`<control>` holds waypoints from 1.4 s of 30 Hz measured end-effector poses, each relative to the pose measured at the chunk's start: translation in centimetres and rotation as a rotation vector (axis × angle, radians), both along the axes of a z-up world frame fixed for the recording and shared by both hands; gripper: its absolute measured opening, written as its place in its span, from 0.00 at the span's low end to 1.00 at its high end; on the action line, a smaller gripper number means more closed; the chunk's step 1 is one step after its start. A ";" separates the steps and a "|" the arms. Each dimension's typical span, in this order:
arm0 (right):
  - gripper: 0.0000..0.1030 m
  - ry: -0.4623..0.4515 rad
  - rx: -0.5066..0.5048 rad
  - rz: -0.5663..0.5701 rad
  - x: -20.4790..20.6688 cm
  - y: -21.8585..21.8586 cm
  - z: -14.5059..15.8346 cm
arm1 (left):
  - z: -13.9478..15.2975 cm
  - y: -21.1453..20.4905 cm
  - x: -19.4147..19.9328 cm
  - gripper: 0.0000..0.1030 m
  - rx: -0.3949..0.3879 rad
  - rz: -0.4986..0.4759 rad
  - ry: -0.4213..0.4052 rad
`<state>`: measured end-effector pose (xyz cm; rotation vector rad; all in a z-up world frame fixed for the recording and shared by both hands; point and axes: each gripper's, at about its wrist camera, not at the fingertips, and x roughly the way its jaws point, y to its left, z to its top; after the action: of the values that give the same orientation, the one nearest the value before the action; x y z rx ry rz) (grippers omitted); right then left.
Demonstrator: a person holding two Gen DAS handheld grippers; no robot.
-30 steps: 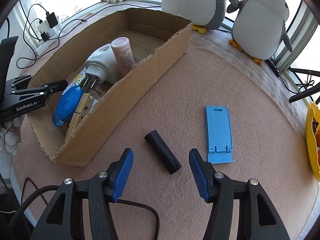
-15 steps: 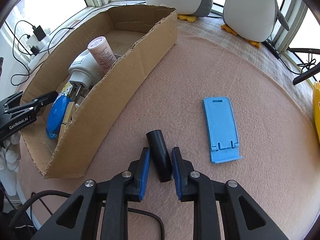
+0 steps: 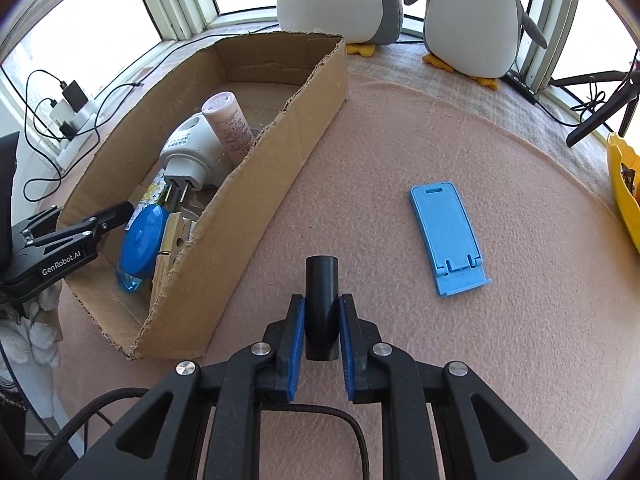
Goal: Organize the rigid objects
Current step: 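Carry the black cylinder into the box and open the right gripper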
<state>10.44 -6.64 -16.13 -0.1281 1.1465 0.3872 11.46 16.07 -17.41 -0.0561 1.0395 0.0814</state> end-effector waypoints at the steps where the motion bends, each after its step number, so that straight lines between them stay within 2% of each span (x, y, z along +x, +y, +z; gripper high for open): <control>1: 0.14 -0.004 0.005 -0.001 -0.2 0.0 0.3 | 0.0 0.0 0.0 0.50 0.000 0.000 0.000; 14: 0.14 -0.075 0.070 -0.002 -1.1 0.4 4.6 | 0.0 -0.1 0.0 0.50 0.004 -0.002 0.000; 24: 0.14 -0.099 0.131 0.056 -1.6 2.6 7.2 | 0.1 -0.1 0.1 0.50 0.005 -0.001 0.000; 42: 0.14 -0.059 0.197 0.101 -0.6 7.3 6.9 | 0.1 -0.1 0.1 0.49 0.003 0.000 -0.001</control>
<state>9.88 0.70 -9.23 -0.0242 1.0400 0.5797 11.56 15.98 -17.28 -0.0537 1.0379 0.0828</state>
